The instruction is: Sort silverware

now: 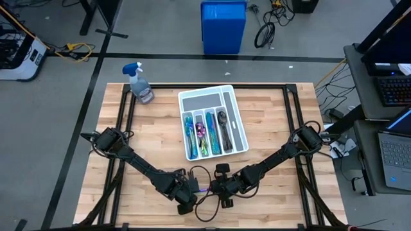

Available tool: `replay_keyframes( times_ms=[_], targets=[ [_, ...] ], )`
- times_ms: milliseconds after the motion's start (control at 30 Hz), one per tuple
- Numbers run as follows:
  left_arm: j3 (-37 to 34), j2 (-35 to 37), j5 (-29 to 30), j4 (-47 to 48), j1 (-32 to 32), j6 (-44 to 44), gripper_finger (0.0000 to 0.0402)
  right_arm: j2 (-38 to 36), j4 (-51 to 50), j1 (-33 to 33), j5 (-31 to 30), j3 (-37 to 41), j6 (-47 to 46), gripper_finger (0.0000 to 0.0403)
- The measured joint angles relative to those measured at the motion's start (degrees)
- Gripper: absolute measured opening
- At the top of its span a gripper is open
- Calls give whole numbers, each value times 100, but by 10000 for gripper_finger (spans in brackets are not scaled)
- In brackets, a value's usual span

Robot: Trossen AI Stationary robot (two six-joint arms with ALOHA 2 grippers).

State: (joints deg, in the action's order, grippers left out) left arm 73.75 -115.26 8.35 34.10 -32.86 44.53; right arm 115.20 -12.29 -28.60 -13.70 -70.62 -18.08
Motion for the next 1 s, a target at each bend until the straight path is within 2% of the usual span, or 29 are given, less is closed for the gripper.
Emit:
replay_keyframes(
  times_ms=[267,633,1000],
  targets=[
    [326,-39,-10,211,4,-148,21,-4,-131,-3,-1,-5,-11,95],
    [359,-37,-21,315,0,-146,21,-9,-347,-49,69,-9,-391,163],
    [368,-28,-23,306,0,-144,21,-11,-411,-33,323,-14,-627,159]
  ],
)
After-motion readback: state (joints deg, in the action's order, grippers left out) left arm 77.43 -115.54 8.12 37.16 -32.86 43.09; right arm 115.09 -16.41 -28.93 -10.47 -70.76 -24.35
